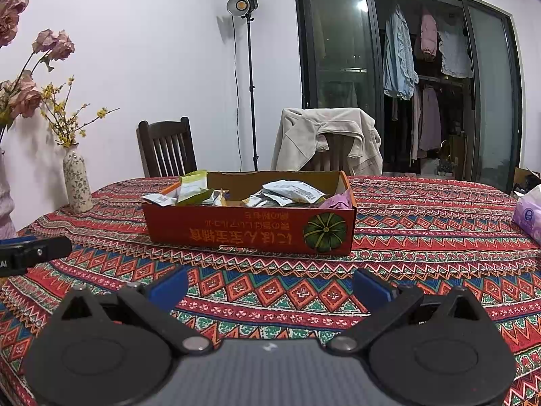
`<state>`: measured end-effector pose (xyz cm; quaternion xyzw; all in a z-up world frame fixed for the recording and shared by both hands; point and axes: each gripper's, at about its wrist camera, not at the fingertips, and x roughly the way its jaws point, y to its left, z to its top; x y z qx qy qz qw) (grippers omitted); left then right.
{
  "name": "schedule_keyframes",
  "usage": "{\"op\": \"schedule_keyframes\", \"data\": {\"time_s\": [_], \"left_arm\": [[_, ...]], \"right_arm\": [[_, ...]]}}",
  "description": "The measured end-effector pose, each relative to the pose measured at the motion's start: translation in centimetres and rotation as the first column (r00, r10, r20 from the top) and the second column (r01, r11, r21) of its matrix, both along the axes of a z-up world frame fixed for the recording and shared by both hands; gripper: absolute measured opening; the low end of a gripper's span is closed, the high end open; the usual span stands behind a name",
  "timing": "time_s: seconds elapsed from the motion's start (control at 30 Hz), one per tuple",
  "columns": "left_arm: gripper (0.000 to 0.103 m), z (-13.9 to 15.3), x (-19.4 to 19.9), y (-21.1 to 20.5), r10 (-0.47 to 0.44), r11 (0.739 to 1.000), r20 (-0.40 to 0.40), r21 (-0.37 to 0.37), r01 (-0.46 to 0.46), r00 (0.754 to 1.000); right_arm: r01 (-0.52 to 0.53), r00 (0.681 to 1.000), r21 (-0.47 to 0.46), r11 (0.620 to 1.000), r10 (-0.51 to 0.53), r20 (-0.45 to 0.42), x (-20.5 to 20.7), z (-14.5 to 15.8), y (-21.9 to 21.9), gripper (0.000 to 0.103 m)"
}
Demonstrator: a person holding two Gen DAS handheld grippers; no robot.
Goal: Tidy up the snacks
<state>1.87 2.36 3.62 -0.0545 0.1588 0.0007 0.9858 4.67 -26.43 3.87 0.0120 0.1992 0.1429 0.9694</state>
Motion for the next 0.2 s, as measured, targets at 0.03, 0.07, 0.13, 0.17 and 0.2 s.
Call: {"op": "schedule_keyframes", "data": {"time_s": [0.03,0.07,0.13,0.17,0.2], "left_arm": [[0.103,0.0,-0.11,-0.03,0.001,1.0,0.005,0.002,-0.001,1.0],[0.103,0.0,-0.17,-0.06,0.002,1.0,0.01,0.004,-0.002,1.0],[0.103,0.04,-0.23,-0.04,0.003,1.0,0.017,0.002,-0.003,1.0],[0.103,0.05,-0.2,-0.01,0.002,1.0,0.016,0.0,-0.002,1.0],[0.103,0.03,-0.18,0.0,0.002,1.0,0.014,-0.001,-0.002,1.0]], "right_arm": [[0.0,1.0,0.0,1.0,0.0,0.0,0.0,-0.09,-0.02,0.103],[0.001,1.0,-0.001,1.0,-0.001,-0.001,0.01,-0.16,-0.04,0.103],[0.0,1.0,-0.001,1.0,0.0,-0.002,0.02,-0.24,-0.07,0.103],[0.0,1.0,-0.001,1.0,0.0,-0.002,0.02,-0.21,-0.05,0.103],[0.0,1.0,-0.001,1.0,0.0,-0.003,0.03,-0.25,-0.06,0.103]]}}
